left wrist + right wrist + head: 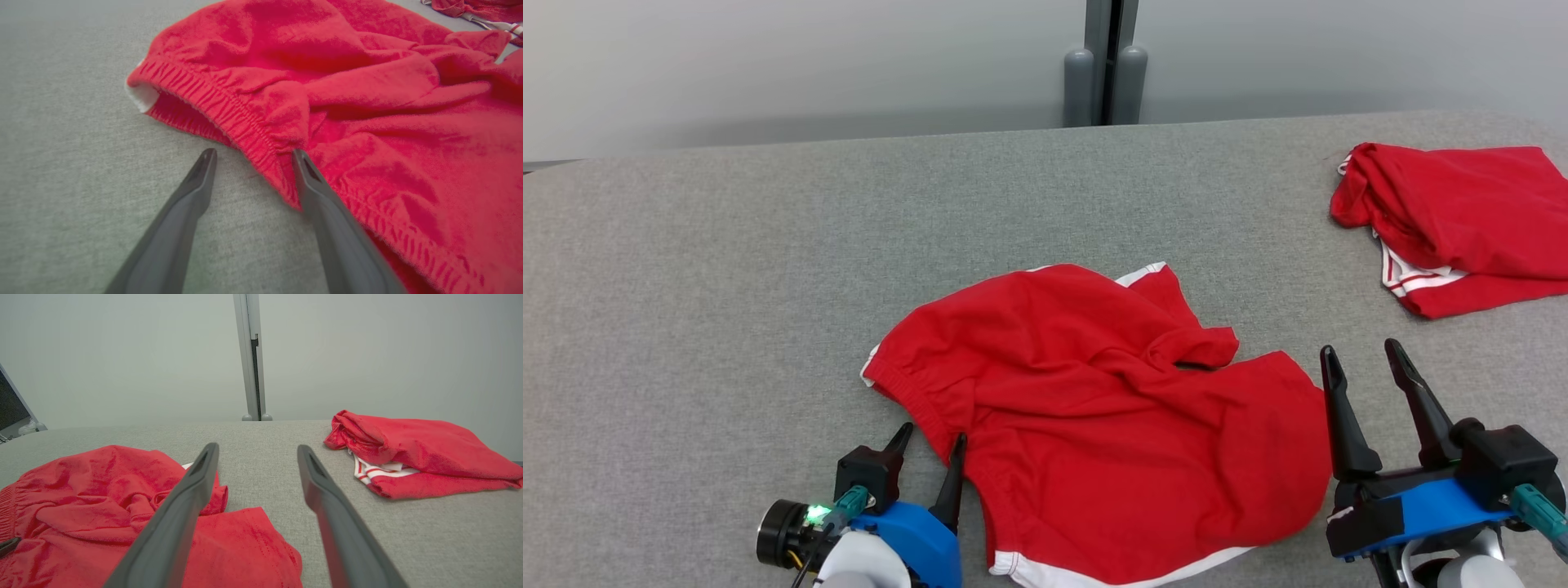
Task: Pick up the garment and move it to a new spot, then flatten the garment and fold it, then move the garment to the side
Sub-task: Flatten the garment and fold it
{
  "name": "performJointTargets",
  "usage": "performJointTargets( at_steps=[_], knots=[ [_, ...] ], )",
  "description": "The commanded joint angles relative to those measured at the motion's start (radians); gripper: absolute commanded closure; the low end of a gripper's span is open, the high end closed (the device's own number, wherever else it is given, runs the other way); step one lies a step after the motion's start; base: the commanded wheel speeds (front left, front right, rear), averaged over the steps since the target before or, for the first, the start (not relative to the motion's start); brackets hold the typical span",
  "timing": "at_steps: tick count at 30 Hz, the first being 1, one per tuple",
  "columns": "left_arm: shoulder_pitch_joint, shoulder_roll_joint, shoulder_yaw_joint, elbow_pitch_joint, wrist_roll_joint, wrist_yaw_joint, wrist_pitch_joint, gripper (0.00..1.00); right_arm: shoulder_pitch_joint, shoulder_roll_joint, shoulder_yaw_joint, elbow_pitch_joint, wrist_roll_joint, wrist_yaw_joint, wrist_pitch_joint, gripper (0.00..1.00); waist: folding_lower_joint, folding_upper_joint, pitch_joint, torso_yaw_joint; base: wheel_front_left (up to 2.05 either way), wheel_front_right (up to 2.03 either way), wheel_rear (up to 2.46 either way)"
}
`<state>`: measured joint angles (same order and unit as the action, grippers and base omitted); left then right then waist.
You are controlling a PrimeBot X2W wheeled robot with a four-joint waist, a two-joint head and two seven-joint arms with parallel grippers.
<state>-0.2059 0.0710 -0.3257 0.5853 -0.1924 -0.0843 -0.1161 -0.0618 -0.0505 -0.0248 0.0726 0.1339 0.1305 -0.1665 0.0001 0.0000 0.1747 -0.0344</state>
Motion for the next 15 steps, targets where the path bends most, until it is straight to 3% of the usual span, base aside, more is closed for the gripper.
performJointTargets(
  at_steps=[1,8,9,10,11,15],
  knots=[
    [-0.016,0.004,0.002,0.008,-0.001,0.003,0.002,0.0,-0.014,0.0,0.0,0.003,0.004,0.001,-0.004,0.0,-0.0001,0.0,0.001,-0.002,0.0,0.0,0.0],
    [-0.063,-0.007,-0.026,0.061,-0.028,-0.011,0.015,0.0,-0.022,0.0,0.009,0.018,0.008,0.001,-0.012,0.0,-0.0001,0.0,0.008,-0.008,0.0,0.0,0.0],
    [-0.076,-0.008,-0.032,0.072,-0.031,-0.013,0.019,0.38,-0.022,0.0,0.01,0.019,0.008,0.001,-0.012,0.0,-0.0001,0.0,0.009,-0.008,0.0,0.0,0.0],
    [-0.089,-0.01,-0.035,0.082,-0.036,-0.015,0.022,0.63,-0.023,0.0,0.01,0.021,0.007,0.001,-0.011,0.0,-0.0001,0.0,0.01,-0.008,0.0,0.0,0.0],
    [-0.101,-0.011,-0.036,0.093,-0.042,-0.017,0.023,1.0,-0.026,0.0,0.01,0.022,0.006,0.001,-0.01,0.0,-0.0001,0.0,0.01,-0.008,0.0,0.0,0.0],
    [-0.153,-0.013,-0.046,0.148,-0.058,-0.021,0.024,1.0,-0.032,0.0,0.007,0.021,0.0,0.001,-0.005,0.0,-0.0001,0.0,0.012,-0.008,0.0,0.0,0.0]
  ],
)
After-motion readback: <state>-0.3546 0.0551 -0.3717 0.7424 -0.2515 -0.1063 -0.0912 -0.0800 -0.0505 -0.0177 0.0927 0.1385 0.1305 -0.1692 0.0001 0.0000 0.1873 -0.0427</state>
